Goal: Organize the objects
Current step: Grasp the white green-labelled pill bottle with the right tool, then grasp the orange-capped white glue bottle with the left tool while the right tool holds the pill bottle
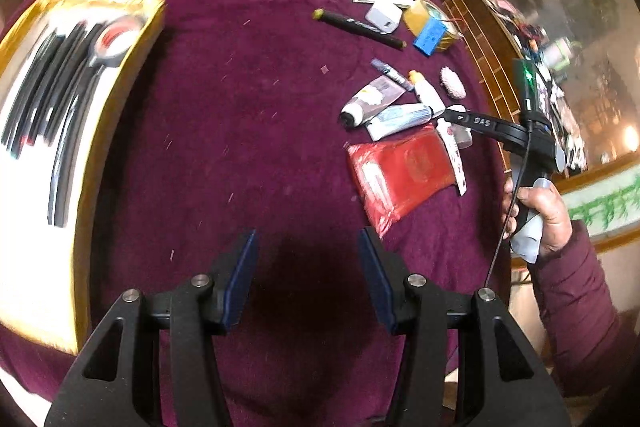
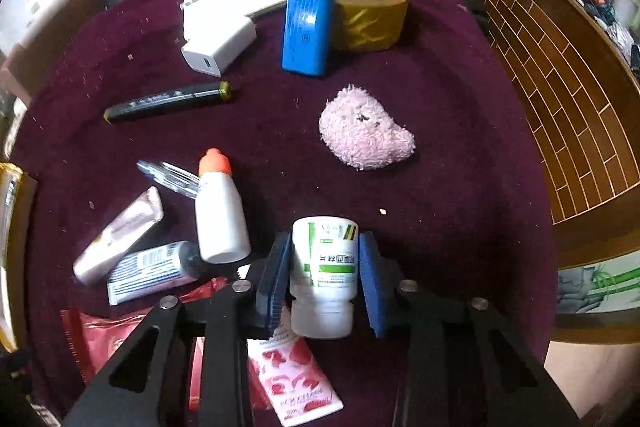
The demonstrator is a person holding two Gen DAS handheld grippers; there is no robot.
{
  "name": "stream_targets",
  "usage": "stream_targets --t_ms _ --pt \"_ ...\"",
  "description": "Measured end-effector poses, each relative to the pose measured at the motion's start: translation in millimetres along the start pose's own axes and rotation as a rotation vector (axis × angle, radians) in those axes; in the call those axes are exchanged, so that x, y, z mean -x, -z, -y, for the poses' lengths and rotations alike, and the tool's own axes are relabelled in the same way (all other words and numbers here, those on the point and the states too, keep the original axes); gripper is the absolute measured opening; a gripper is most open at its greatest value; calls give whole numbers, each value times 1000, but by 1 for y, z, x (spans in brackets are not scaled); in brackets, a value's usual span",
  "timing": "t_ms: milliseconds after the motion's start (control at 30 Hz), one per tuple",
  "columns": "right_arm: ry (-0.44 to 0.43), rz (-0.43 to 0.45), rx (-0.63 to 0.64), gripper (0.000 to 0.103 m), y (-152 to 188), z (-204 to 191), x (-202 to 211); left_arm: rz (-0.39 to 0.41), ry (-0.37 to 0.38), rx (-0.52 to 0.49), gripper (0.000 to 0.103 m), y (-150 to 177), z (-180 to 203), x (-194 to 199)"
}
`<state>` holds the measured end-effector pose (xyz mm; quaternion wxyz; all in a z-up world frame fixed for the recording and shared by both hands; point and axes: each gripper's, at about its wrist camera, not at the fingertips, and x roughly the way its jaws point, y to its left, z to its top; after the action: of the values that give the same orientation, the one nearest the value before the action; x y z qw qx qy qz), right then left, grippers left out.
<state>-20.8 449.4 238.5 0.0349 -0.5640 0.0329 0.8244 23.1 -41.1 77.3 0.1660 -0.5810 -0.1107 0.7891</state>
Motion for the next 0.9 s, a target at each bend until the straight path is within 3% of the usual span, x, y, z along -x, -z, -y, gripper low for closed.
stream_targets --t_ms 133,267,600,767,900 --pt "-38 -19 -38 29 4 7 -1 13 -27 -128 50 -30 25 -21" --pt "-76 -36 -79 29 22 21 6 -23 -35 -215 50 -57 43 -55" --pt "-202 -63 -233 29 71 60 24 -42 24 -416 49 -125 92 -112" --pt "-238 -59 -276 30 84 67 24 -72 95 -399 49 -137 125 -123" --pt "-247 -48 -283 30 84 66 23 -111 86 -369 49 -136 152 -146"
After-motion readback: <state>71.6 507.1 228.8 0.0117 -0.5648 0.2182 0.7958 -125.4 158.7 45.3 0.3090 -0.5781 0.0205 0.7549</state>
